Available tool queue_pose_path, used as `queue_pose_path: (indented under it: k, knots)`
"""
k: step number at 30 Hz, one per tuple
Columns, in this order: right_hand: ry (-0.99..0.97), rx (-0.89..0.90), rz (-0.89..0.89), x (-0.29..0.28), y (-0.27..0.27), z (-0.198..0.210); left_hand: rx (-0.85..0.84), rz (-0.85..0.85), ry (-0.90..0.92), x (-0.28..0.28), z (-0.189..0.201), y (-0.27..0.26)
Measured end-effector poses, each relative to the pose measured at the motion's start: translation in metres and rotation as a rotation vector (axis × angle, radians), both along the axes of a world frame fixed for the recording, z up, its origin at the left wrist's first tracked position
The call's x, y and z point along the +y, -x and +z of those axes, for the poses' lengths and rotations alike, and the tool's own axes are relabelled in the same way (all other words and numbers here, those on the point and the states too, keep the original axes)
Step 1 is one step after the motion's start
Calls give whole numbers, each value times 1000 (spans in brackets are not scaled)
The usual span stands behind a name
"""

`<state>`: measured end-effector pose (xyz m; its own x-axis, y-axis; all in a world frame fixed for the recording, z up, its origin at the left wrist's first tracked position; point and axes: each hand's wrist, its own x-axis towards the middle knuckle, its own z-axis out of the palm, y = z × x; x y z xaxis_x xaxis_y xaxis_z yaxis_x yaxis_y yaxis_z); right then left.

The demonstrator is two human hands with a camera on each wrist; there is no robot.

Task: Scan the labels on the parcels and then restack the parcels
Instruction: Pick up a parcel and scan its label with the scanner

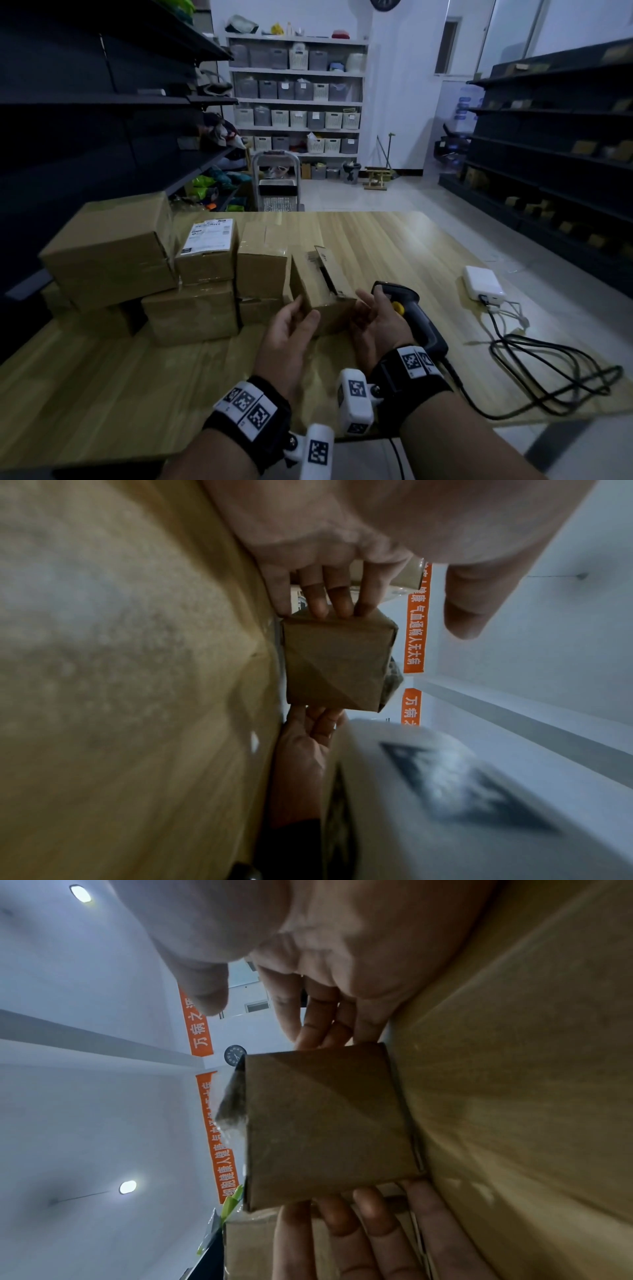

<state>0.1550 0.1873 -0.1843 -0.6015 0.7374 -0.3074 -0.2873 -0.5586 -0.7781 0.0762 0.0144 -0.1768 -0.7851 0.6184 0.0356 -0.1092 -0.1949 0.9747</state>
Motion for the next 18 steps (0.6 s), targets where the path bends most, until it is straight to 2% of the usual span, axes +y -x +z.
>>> queue_pose_path:
  k: [4, 7, 13, 18]
  knots:
    - [-115, -53, 91, 0, 1, -4, 28, 11, 7, 1, -4, 4]
    - [-139, -3, 164, -5, -2, -6, 31, -16, 12, -1, -3, 4]
    - [-137, 206, 181, -8, -9, -4, -8, -2, 30, -3, 3, 2]
    - [-211, 207, 138, -9, -7, -3, 4, -30, 4, -4, 5, 1]
